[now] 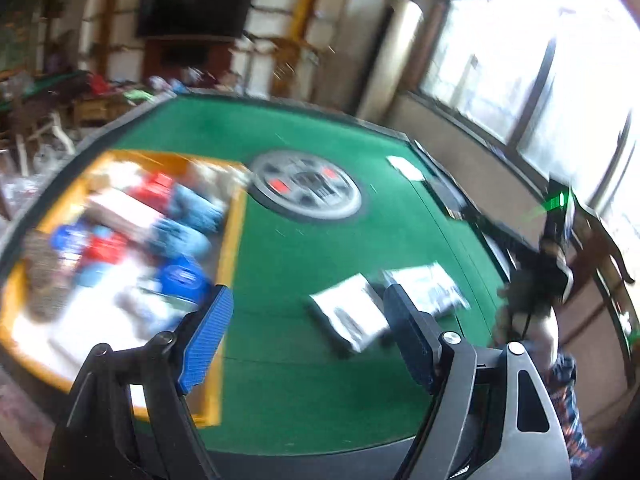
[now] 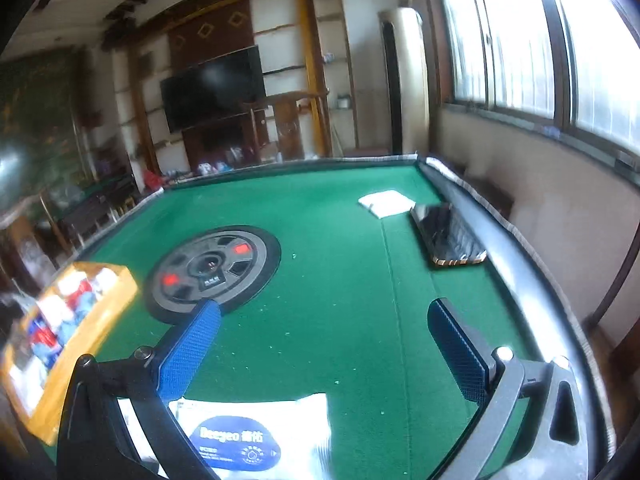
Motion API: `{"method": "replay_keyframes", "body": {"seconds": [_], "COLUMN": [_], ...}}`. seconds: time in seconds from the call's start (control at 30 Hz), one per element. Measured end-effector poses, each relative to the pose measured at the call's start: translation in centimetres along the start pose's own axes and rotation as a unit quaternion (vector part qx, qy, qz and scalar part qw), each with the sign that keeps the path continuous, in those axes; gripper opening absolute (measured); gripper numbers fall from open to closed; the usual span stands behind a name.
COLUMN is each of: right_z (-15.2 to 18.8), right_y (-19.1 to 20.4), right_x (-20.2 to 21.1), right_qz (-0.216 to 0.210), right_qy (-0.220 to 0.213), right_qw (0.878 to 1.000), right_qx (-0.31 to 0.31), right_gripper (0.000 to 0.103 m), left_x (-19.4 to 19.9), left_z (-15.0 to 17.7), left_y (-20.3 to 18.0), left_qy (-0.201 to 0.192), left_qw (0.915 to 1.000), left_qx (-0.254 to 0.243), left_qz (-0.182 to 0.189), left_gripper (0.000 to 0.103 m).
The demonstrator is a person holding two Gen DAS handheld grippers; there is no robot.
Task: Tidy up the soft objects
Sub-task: 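Move both open grippers back toward the white sachet and Deeyeo wipes pack, then grasp the white printed sachet with the left gripper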
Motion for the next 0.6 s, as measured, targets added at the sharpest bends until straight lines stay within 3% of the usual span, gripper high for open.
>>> {"method": "replay_keyframes", "body": {"seconds": [0.13, 0.33, 0.6], "right_z": [0.7, 0.9, 1.2], "right_y": [-0.7, -0.8, -2.7], "right_x": [-0.6, -0.5, -0.9], "right_qz": [-0.007, -0.007, -0.013], "right_qy": [0.021, 0.023, 0.030], "right_qw": [1.000, 0.999, 0.997], "right_qx": [-0.020, -0.021, -0.071], "right_gripper": [0.102, 0.102, 0.102], "left_x": [-3.2, -7.3, -11.1], "left_z": [1.5, 3.3, 3.9], "left_y": [-3.3, -5.5, -6.8], "left_qy": [0.037, 0.091, 0.127], "left_qw": [0.9978, 0.9867, 0.9803], "left_qx": [-0.054, -0.135, -0.151], "left_qz": [0.005, -0.001, -0.001], "left_gripper": [0.078, 0.078, 0.078]}}
Point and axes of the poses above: each gripper's, at about its wrist camera, not at the fingertips, and x roughly against the way its jaws point, y to its left, z to its underside, the point moved 7 cm from there along -x, roughly the way its jaws point, and after that the axes turned 8 degrees about -z, right-handed, at the moved point
